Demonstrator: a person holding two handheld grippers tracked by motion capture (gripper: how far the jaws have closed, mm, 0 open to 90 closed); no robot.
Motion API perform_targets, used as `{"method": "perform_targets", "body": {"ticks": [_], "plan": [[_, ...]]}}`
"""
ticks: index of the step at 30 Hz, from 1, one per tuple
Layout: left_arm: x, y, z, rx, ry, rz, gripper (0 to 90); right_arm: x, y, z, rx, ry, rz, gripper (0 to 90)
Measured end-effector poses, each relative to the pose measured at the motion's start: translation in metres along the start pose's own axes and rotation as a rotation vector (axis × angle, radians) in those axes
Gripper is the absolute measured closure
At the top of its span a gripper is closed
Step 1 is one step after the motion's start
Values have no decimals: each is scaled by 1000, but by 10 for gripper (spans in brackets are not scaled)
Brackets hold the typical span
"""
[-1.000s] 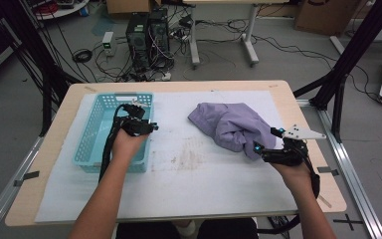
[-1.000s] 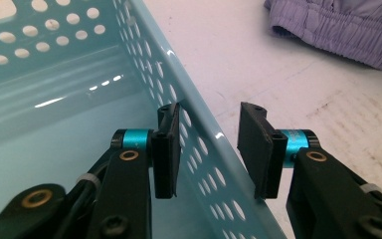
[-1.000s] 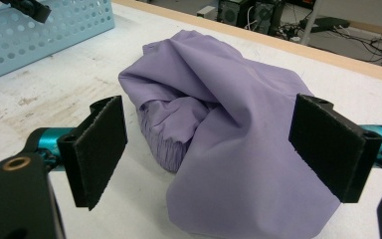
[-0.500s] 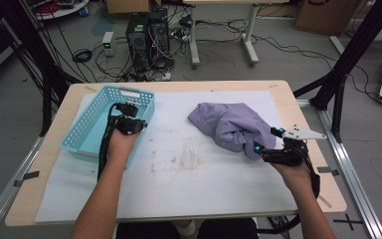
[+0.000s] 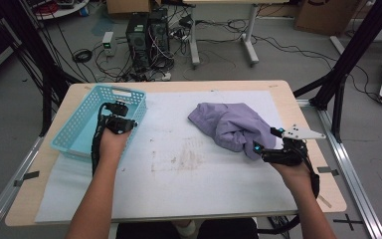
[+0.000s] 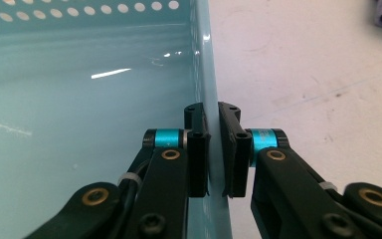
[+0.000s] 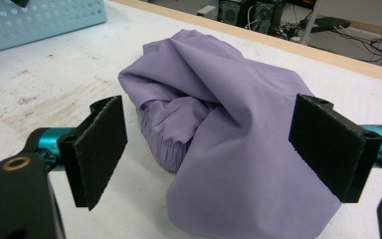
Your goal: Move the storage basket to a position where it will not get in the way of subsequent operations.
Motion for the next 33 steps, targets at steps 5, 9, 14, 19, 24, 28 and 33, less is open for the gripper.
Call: {"method": "perform_targets", "body": {"ticks": [5, 9, 14, 19, 24, 28, 33], "plan": [[4, 4, 15, -16, 37, -2, 831, 0, 0, 0, -2, 7, 0, 155], [7, 6, 27, -40, 68, -3, 831, 0, -1, 0, -2, 8, -1, 155], [7, 5, 42, -70, 114, -8, 828, 0, 0, 1, -1, 11, -3, 155], [2, -2, 52, -103, 138, -9, 819, -1, 1, 1, -3, 7, -6, 155], [-5, -7, 63, -117, 175, -16, 809, -2, 3, 1, 1, 10, -11, 155], [-5, -9, 67, -127, 174, -17, 802, -2, 2, -1, 3, 9, -10, 155], [-6, -7, 64, -103, 151, -31, 647, -2, 1, 0, 0, 10, -6, 155]]}}
Point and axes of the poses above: each handheld gripper's, and its own axes: y roughly backward along the jaws, x roughly out of its underside, z roughly to its left, the point moved 5 cm from there along -y, roughly forward along the jaws
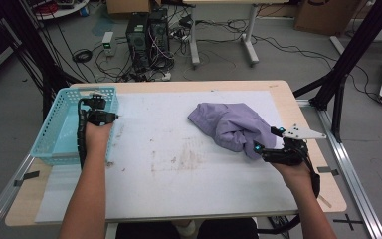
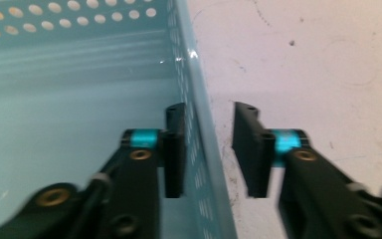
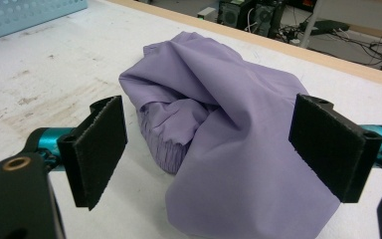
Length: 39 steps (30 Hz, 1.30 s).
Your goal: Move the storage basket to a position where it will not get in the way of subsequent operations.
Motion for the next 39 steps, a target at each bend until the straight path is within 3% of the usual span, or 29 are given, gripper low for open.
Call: {"method": "perform_targets", "body": {"ticks": [4, 9, 12, 17, 27, 33, 39], "plan": [[-6, 12, -5, 5, -14, -73, 471, 0, 0, 1, 1, 2, -2, 155], [-12, 36, -8, 17, -60, -167, 357, -2, 2, 2, -3, 5, -10, 155], [-15, 55, -8, 74, -61, -242, 308, -4, 3, 2, -3, 6, -15, 155], [-16, 83, -14, 153, -112, -320, 246, -7, 4, 4, -9, 10, -23, 155], [-14, 122, -38, 366, -268, -422, 157, -16, 12, 3, 1, 28, -54, 155], [-8, 129, -43, 424, -330, -458, 130, -18, 11, 4, -1, 35, -54, 155], [-3, 125, -46, 464, -344, -467, 130, -17, 9, 4, -6, 35, -46, 155]]}}
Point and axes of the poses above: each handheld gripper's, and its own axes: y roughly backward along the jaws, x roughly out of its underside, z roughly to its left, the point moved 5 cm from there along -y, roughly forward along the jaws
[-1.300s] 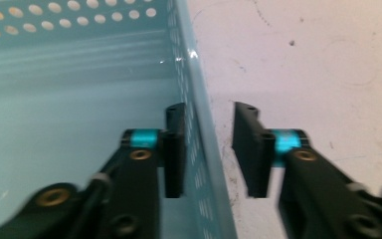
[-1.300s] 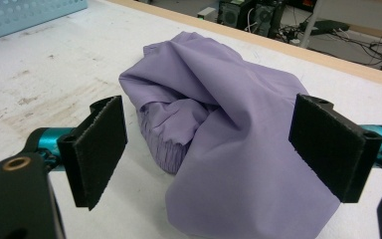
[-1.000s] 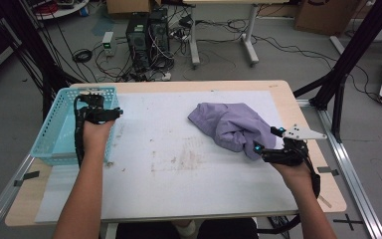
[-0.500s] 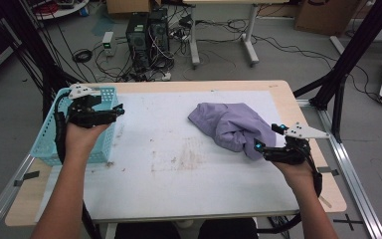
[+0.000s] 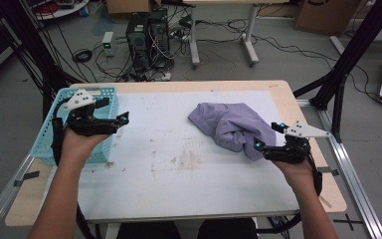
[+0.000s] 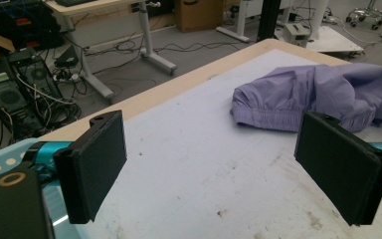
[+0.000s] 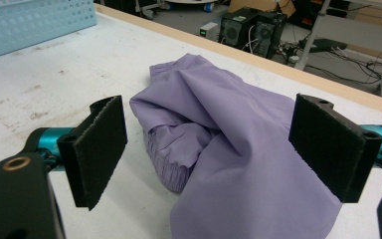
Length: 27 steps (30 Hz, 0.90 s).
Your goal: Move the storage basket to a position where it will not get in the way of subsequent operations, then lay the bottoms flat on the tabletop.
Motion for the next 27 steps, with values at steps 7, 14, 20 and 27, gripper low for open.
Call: {"method": "perform_targets", "body": {"ticks": [7, 14, 20, 27], "plan": [[4, -10, -3, 15, 9, 7, 130, 2, 1, -2, 1, -4, 3, 155], [-3, -27, -24, 60, -10, 2, 130, 0, 0, 2, -4, 0, -1, 155], [-6, -49, -49, 113, -31, 21, 130, -3, -9, 11, -19, 5, 9, 155], [-6, -77, -70, 156, -63, 47, 130, 0, -42, 31, -70, 55, 101, 170]]}}
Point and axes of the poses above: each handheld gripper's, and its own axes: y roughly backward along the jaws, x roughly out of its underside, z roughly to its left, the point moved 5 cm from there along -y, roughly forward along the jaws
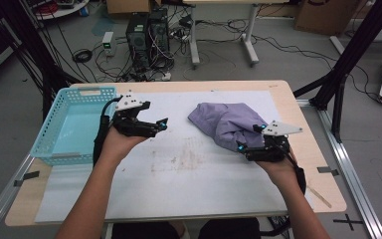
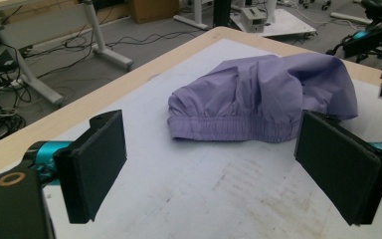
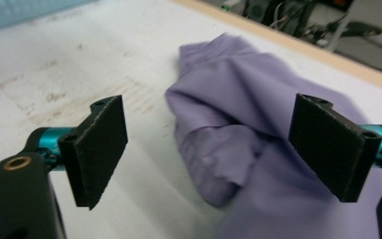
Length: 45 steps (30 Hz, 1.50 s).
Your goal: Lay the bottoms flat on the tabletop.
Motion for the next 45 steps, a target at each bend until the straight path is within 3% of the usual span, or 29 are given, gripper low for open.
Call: {"method": "perform_targets", "body": {"ticks": [2, 5, 6, 8, 9, 10, 11, 14, 18, 22, 24, 25, 27, 29, 33, 38, 41, 45], "plan": [[1, -6, -1, 5, 0, 13, 130, 0, -14, 6, -17, 27, 40, 214], [5, -15, -2, 0, -2, 34, 130, 6, -41, 7, -15, 76, 139, 367], [6, -18, -2, 3, -3, 37, 130, 12, -49, 4, -3, 81, 195, 459], [8, -25, -1, 2, -3, 46, 130, 25, -60, -1, 19, 83, 336, 734], [10, -28, -1, 3, 1, 50, 130, 29, -62, -2, 20, 78, 372, 832], [12, -33, -1, 5, 8, 56, 130, 29, -61, -2, 5, 73, 378, 863], [13, -38, 0, 4, 11, 66, 130, 26, -56, -1, -21, 71, 351, 872], [19, -50, 0, 18, 42, 85, 130, 17, -38, 9, -105, 61, 278, 876], [28, -71, -4, 39, 53, 116, 131, 13, -4, 27, -185, 112, 214, 875], [40, -97, -9, 64, 74, 162, 141, 25, 16, 30, -173, 115, 228, 861], [46, -111, -14, 93, 94, 181, 157, 35, 22, 24, -155, 88, 242, 747], [49, -117, -15, 92, 85, 197, 174, 40, 25, 20, -139, 68, 239, 713], [53, -129, -17, 91, 84, 226, 209, 43, 32, 12, -102, 34, 194, 559], [57, -139, -18, 86, 83, 257, 253, 45, 39, 4, -88, -10, 156, 573], [61, -157, -19, 81, 72, 295, 333, 50, 43, -1, -75, -10, 165, 560], [70, -174, -29, 102, 11, 355, 517, 61, 36, 3, -84, 15, 201, 404], [70, -174, -33, 99, 19, 357, 644, 66, 32, 6, -102, 29, 214, 402], [65, -169, -39, 74, -83, 371, 807, 72, 26, 8, -105, 50, 252, 432]]}}
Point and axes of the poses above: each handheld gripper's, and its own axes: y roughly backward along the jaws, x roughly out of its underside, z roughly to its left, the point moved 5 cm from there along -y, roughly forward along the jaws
